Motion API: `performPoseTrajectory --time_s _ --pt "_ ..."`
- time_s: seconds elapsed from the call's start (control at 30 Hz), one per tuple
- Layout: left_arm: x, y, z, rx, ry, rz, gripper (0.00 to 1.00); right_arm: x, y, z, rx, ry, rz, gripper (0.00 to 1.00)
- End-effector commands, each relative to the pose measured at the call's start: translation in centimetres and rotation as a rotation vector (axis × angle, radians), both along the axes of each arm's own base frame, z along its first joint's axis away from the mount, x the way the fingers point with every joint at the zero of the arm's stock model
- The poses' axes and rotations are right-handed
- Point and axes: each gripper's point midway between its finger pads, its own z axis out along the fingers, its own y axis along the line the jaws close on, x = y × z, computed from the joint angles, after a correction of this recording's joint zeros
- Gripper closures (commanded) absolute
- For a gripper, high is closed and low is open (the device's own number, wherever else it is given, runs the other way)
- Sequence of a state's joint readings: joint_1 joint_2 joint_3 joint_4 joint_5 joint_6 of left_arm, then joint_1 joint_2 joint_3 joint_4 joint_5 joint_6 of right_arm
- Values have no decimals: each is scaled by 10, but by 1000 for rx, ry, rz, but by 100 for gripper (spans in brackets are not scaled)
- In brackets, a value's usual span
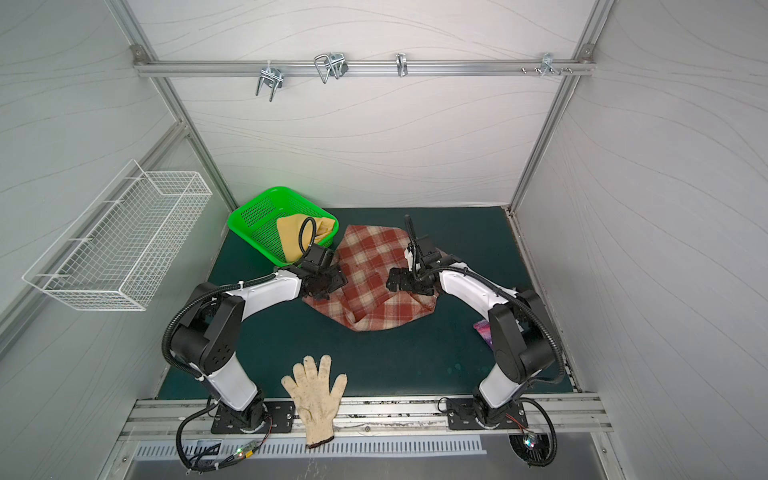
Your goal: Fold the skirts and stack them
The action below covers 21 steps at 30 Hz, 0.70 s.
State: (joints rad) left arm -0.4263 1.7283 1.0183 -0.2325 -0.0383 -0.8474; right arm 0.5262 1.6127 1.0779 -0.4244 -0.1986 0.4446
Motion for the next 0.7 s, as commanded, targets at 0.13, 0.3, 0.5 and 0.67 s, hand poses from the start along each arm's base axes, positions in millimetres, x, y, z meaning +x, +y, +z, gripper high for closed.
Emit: performPoseTrajectory --time_s 0.13,0.3,0.5,0.67 --pt "0 11 -3 115 65 -32 41 -2 5 4 26 -22 22 1" --pt "-6 23 -6 225 129 -74 45 -3 7 2 36 -16 27 1" --pt "-6 28 -7 306 148 -101 51 -4 8 2 45 -16 29 1" --pt "-3 26 -15 325 175 -114 55 -6 10 4 50 -20 37 1"
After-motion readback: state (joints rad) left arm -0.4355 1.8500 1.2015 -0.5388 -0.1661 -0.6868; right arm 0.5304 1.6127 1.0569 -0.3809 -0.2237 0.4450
